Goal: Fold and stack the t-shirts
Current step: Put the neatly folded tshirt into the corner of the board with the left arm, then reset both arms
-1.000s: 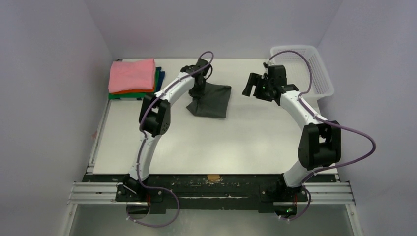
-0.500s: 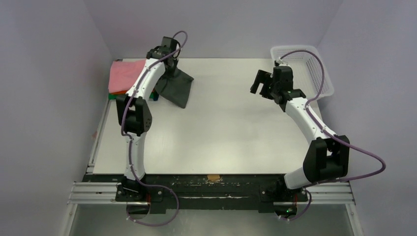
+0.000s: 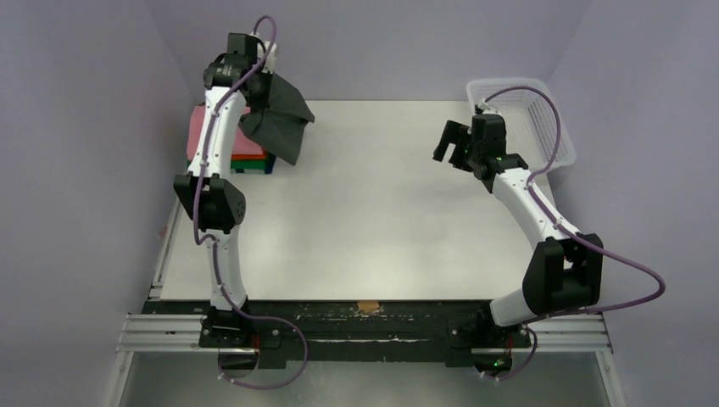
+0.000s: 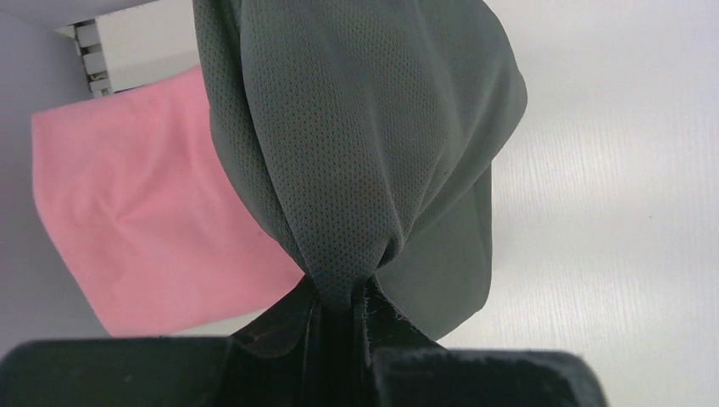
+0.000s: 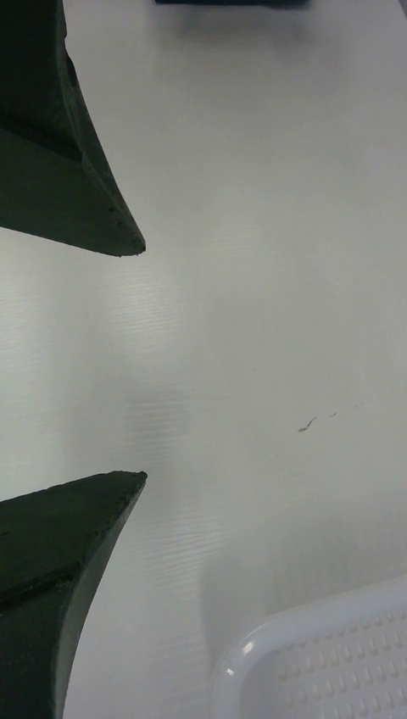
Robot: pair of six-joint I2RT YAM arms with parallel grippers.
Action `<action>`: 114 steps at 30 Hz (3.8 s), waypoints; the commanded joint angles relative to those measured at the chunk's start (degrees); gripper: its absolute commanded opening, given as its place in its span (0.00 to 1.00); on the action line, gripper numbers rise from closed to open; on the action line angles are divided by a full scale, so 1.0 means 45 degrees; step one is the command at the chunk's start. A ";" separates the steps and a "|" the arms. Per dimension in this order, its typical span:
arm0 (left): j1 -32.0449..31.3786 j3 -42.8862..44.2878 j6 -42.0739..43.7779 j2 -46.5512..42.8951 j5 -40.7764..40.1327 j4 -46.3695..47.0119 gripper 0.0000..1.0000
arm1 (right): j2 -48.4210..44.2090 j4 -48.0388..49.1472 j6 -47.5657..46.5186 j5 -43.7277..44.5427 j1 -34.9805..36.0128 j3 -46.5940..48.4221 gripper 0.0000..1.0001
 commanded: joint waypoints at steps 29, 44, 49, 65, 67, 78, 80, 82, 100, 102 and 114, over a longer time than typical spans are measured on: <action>0.4505 0.1556 0.1224 0.1020 0.1043 0.1044 0.00 | 0.0936 -0.0613 -0.0023 0.1119 -0.0022 0.0630 0.96; 0.4682 0.1031 0.1440 0.2127 -0.2109 0.4452 0.65 | 0.1595 -0.1073 -0.0035 0.1194 -0.0030 0.1514 0.94; 0.4680 0.0872 0.0917 0.1532 -0.4852 0.5490 0.99 | 0.1624 -0.1108 -0.0023 0.1423 -0.0031 0.1509 0.94; 0.4154 -0.6197 -0.5661 -0.3114 0.5943 0.6579 1.00 | 0.0483 -0.0686 0.0290 0.1950 -0.0071 0.0289 0.97; 0.3898 -0.7422 -0.5912 -0.3176 0.6690 0.7684 1.00 | 0.0300 -0.0610 0.0265 0.1934 -0.0088 0.0057 0.97; 0.2772 -0.8001 -0.6383 -0.1186 0.7469 0.6628 1.00 | 0.0220 -0.0653 0.0155 0.1883 -0.0156 -0.0589 0.97; 0.2567 -0.8959 -0.6593 -0.1408 0.7565 0.7458 1.00 | 0.0254 -0.0640 0.0117 0.1949 -0.0173 -0.0596 0.97; 0.2435 -0.9266 -0.6823 -0.1284 0.7496 0.7634 1.00 | 0.0300 -0.0675 0.0104 0.1933 -0.0195 -0.0564 0.97; 0.0219 -1.3962 -0.6142 -1.0591 0.5709 0.8835 1.00 | -0.2104 -0.0451 0.0011 0.2204 -0.0334 -0.1029 0.98; 0.0210 -1.5451 -0.6229 -1.2407 0.4993 0.9047 1.00 | -0.2412 -0.0406 -0.0052 0.2270 -0.0339 -0.1123 0.98; 0.0207 -1.8086 -0.6759 -1.6659 0.0553 0.7698 1.00 | -0.3661 0.1215 0.0027 0.1123 -0.0335 -0.2304 0.96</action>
